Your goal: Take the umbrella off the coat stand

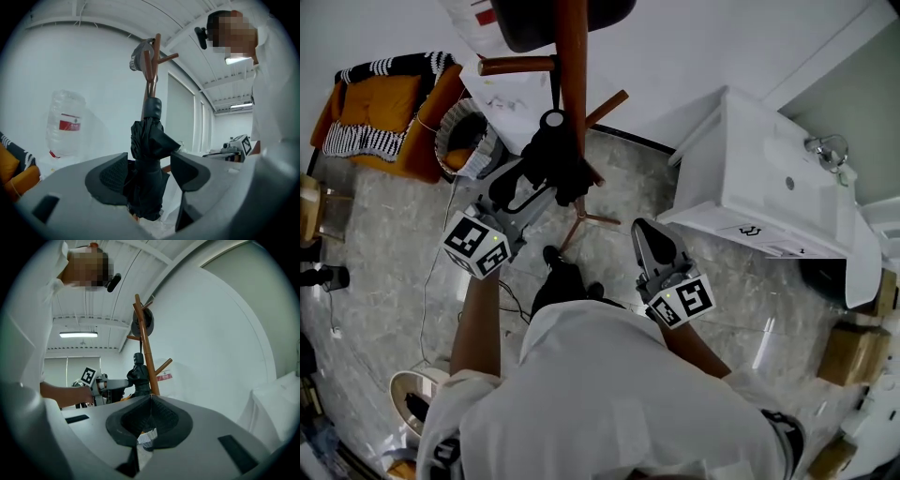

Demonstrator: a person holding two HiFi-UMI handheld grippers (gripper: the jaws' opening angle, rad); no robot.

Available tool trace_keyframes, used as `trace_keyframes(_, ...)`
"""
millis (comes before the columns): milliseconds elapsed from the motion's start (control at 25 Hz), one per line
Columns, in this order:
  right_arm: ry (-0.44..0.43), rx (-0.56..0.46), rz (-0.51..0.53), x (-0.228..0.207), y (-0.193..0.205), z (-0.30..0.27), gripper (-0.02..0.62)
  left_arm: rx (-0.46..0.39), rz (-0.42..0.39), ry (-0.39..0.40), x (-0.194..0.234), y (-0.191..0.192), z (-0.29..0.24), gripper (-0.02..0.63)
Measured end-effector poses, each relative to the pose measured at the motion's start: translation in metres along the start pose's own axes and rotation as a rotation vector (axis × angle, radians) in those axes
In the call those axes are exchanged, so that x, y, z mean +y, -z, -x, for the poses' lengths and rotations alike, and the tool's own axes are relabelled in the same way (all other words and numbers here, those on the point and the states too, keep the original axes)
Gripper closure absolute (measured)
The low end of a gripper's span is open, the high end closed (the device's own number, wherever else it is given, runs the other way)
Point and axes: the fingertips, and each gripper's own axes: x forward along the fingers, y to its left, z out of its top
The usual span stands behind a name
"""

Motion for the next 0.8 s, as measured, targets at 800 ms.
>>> trace_keyframes(800,0.063,0.060,-0.060,-0.021,0.016,0.007,0.580,0.138,-0.043,0.161,0.004,0.010,-0.044,0.287)
